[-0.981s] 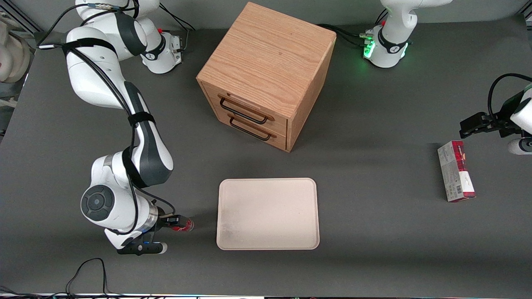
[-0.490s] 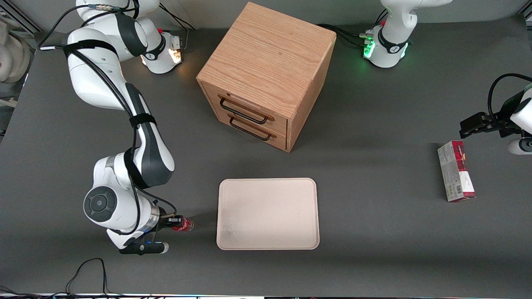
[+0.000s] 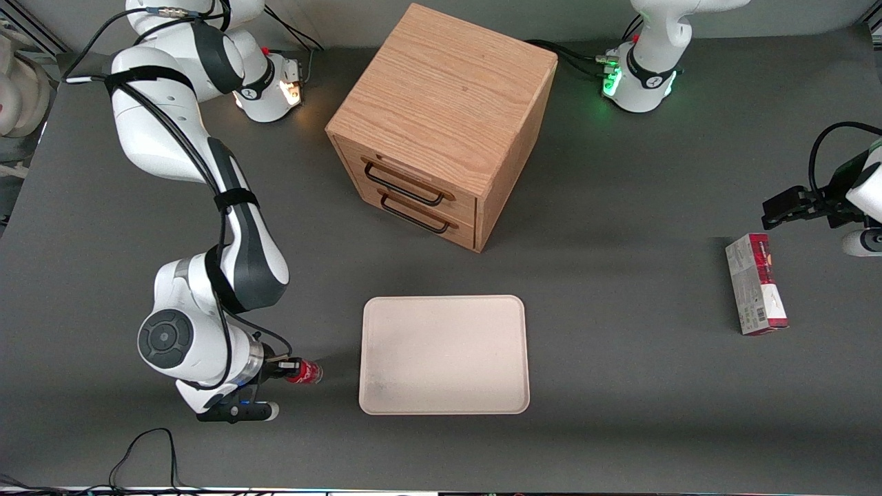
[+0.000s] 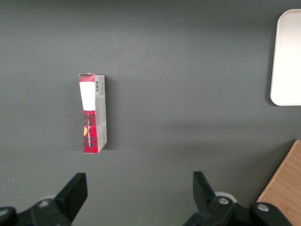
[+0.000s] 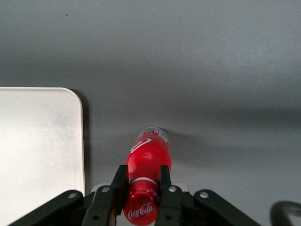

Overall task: Place coke bottle on tray
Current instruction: 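Close the right gripper around the bottle's cap end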

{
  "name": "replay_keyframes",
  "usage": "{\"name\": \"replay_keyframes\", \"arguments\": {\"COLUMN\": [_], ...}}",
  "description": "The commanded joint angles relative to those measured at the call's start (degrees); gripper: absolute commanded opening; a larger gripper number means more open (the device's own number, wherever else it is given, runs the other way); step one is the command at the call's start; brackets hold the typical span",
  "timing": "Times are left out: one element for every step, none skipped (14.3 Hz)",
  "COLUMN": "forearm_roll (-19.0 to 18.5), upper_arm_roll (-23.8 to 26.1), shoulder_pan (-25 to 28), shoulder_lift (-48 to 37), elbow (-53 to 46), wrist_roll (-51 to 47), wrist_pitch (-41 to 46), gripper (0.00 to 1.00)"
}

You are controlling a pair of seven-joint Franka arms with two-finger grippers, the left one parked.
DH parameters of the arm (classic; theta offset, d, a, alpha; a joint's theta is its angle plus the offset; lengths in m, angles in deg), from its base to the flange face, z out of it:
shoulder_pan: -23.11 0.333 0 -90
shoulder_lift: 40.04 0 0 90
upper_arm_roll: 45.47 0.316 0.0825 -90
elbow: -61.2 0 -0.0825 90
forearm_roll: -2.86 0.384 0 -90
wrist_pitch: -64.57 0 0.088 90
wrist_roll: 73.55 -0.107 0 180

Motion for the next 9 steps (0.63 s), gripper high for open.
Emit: {"name": "replay_keyframes", "arguments": {"forearm_roll": [-0.92,-1.19,-1.19,-1.19,-1.28,-1.28,-1.19,-1.19,-1.19], "upper_arm_roll": [-0.14,-0.14,-0.14,-0.14,0.03,0.12,0.29,0.29,0.38], "shoulder_pan": [0.3,0.3,0.3,0.3,0.22,0.22,0.22,0.22,0.22], "shoulder_lift": [-0.66,-0.93,-1.19,-1.19,-2.24,-3.99,-6.18,-8.73,-11.36], "elbow": [0.03,0.03,-0.23,-0.67,-1.19,-1.81,-2.07,-2.08,-2.08], "wrist_roll": [-0.83,-0.74,-0.74,-0.74,-0.83,-0.74,-0.74,-0.74,0.04], "wrist_pitch": [1.76,1.85,2.64,4.3,6.23,7.81,10.61,12.64,14.67], "gripper": [0.0,0.0,0.0,0.0,0.0,0.0,0.0,0.0,0.0]}}
